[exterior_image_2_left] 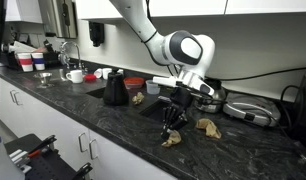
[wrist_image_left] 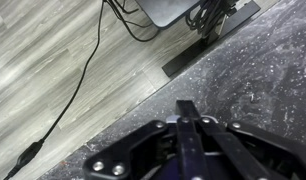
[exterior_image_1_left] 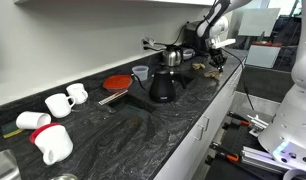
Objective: Take a pice of paper and throw it down the left shoot
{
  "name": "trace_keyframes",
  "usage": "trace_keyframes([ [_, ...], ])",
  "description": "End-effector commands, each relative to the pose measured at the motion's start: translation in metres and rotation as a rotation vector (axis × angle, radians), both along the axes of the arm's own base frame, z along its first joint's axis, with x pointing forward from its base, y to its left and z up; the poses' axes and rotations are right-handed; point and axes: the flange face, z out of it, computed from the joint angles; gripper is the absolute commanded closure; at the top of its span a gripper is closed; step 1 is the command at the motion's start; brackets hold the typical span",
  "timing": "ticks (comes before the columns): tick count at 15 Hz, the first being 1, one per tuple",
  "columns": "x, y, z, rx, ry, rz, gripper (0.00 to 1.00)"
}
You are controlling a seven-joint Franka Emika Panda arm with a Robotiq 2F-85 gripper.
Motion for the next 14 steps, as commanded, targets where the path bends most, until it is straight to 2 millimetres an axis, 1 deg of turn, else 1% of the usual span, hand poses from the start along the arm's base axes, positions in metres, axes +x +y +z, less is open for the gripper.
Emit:
trace_keyframes([
  [1,0.002,-0.006,0.011,0.026,-0.023,-0.002,1.0],
  [3,0.004,-0.007,0.029,0.014,-0.071,0.003,1.0],
  [4,0.004,-0.008,0.041,0.01,-0.096,0.012,1.0],
  [6,0.004,-0.009,0.068,0.006,-0.154,0.037,1.0],
  [9,-0.002,-0.01,0.118,0.008,-0.25,0.062,1.0],
  [10,-0.004,-0.01,0.131,0.008,-0.28,0.066,1.0],
  [12,-0.01,-0.007,0.157,-0.004,-0.335,0.079,1.0],
  [14,-0.014,0.002,0.182,-0.04,-0.379,0.115,1.0],
])
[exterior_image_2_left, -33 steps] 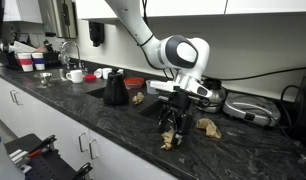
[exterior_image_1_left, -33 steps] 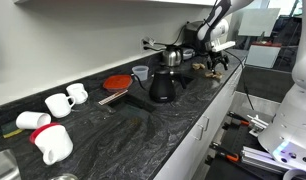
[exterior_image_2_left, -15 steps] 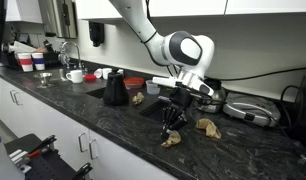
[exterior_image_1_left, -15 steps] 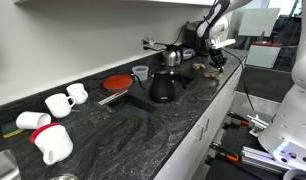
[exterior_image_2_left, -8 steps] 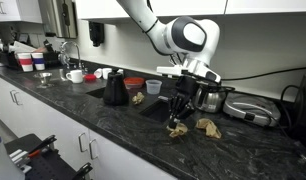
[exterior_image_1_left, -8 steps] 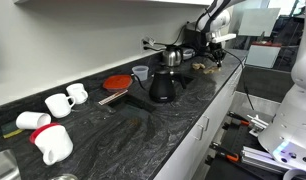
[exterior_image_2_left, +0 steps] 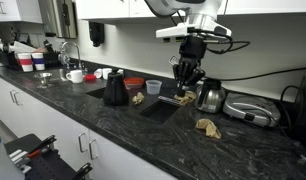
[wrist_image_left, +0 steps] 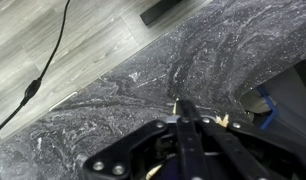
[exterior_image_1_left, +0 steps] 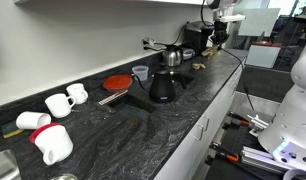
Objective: Take a pice of paper and throw it down the left shoot
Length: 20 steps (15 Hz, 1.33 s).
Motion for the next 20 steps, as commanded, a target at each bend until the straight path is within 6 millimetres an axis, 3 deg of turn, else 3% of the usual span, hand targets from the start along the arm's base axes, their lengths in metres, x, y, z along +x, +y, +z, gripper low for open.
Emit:
trace_keyframes([
  [1,-0.01,0.018,0.03,-0.018,-0.071,0.061,1.0],
  [4,-0.007,0.049,0.049,-0.018,-0.106,0.123,1.0],
  [9,0.013,0.13,0.051,0.014,-0.114,0.244,1.0],
  [14,0.024,0.198,0.073,-0.016,-0.112,0.288,1.0],
  [15,0.03,0.19,0.072,0.001,-0.121,0.296,0.99],
  [17,0.029,0.201,0.075,-0.007,-0.12,0.296,0.99],
  [20,0.026,0.198,0.072,-0.006,-0.114,0.289,0.99],
])
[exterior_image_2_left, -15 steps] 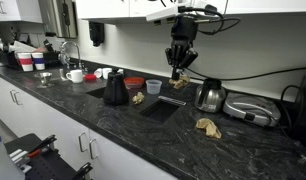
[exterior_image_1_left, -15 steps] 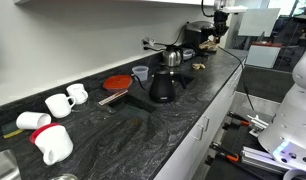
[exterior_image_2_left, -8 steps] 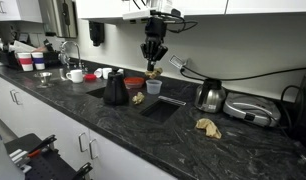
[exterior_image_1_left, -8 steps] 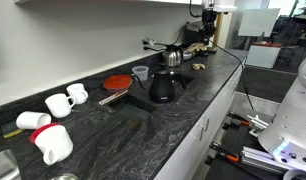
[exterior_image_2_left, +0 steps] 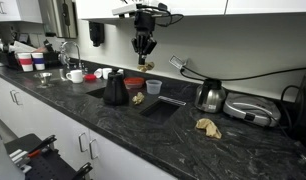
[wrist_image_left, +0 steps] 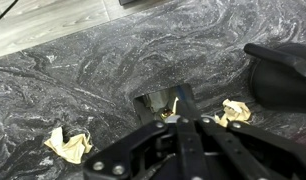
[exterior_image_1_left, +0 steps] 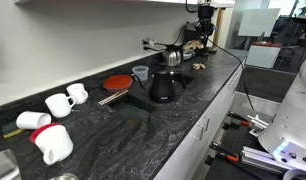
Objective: Take a pice of paper and throw it down the left shoot
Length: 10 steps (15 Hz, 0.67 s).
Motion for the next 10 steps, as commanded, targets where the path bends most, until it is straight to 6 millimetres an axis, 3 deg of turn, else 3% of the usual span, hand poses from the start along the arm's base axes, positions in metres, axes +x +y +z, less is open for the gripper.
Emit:
trace_keyframes([
  [1,0.0,0.0,0.001,0.0,0.001,0.0,0.99],
  [3,0.002,0.008,0.004,0.014,-0.012,0.027,1.0],
  [5,0.006,0.033,0.012,0.042,-0.04,0.093,1.0],
  [10,0.019,0.145,0.023,0.131,-0.094,0.384,1.0],
])
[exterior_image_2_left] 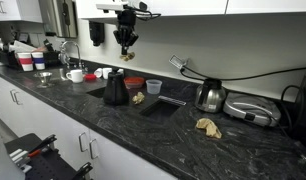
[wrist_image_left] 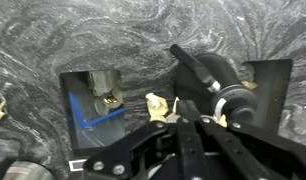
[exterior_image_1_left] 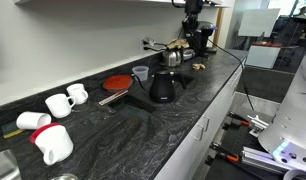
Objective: Take a pice of paper and throw it down the left shoot
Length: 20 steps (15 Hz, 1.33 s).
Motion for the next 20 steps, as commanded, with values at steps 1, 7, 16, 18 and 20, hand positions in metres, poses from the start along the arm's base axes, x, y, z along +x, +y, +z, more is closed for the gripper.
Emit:
trace_keyframes([
  [1,0.001,0.061,0.0,0.039,-0.027,0.201,1.0],
  [7,0.007,0.139,-0.012,0.036,-0.015,0.367,0.99],
  [16,0.011,0.147,-0.015,0.01,-0.006,0.428,1.0],
  [18,0.012,0.183,-0.019,-0.004,0.011,0.511,1.0],
  [20,0.01,0.228,-0.029,-0.017,0.027,0.601,1.0],
])
